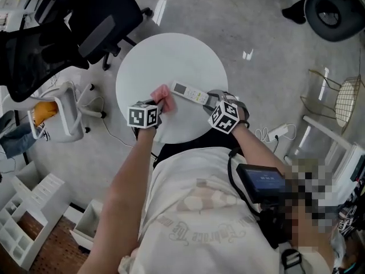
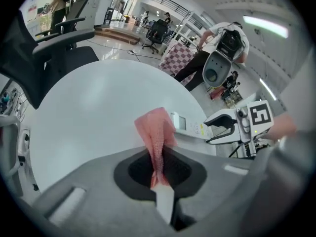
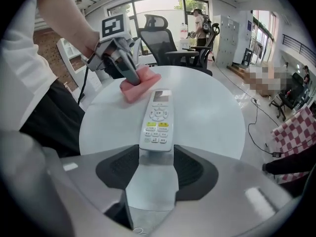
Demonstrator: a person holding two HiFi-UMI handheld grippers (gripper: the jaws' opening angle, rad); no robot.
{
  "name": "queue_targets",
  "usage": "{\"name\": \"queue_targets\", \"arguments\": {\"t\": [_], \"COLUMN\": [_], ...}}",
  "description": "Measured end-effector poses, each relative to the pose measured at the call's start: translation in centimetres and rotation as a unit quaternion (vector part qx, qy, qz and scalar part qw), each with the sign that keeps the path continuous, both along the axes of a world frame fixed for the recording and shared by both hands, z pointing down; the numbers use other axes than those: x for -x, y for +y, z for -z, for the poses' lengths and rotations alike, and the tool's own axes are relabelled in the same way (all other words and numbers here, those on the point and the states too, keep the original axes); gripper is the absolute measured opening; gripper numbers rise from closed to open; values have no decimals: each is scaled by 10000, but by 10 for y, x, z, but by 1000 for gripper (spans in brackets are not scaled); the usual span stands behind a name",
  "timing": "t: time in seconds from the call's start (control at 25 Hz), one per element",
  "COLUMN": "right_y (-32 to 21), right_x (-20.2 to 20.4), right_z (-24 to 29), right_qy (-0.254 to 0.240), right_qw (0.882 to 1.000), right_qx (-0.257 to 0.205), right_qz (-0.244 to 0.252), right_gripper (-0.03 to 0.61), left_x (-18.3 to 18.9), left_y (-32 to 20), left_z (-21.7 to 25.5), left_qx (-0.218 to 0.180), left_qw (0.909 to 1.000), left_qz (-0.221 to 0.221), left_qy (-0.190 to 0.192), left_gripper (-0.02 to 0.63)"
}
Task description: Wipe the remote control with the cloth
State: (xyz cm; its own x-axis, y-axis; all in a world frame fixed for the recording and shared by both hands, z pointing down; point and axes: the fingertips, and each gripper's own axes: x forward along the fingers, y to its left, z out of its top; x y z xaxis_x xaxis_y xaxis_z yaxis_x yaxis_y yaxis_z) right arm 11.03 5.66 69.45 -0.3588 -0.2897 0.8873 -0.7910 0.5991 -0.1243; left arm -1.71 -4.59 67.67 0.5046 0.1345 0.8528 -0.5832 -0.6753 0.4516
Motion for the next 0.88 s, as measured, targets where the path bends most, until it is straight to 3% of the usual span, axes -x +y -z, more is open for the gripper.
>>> {"name": "queue_targets", "arguments": {"t": [0.24, 0.52, 0.68, 0.88], "right_y": [-6, -35, -47, -39], "right_x": [-2, 19, 23, 25], "right_z": [13, 19, 13, 1], "right_qy": [49, 174, 160, 667], "right_qw": [9995, 9996, 9984, 9939], "right_qx": [43, 84, 397, 865], "right_qz": [-303, -227, -357, -143], "right_gripper": [253, 289, 296, 304], "left_x": [28, 53, 74, 98], "left_y": [16, 39, 46, 58], "left_z": [13, 29, 39, 47], "left_qx": [-104, -169, -244, -293], "left_qw": [9985, 9924, 9847, 9770], "left_qz": [349, 846, 1374, 1781], "left_qy": [401, 881, 1039, 1137], "left_gripper": [17, 17, 17, 17]}}
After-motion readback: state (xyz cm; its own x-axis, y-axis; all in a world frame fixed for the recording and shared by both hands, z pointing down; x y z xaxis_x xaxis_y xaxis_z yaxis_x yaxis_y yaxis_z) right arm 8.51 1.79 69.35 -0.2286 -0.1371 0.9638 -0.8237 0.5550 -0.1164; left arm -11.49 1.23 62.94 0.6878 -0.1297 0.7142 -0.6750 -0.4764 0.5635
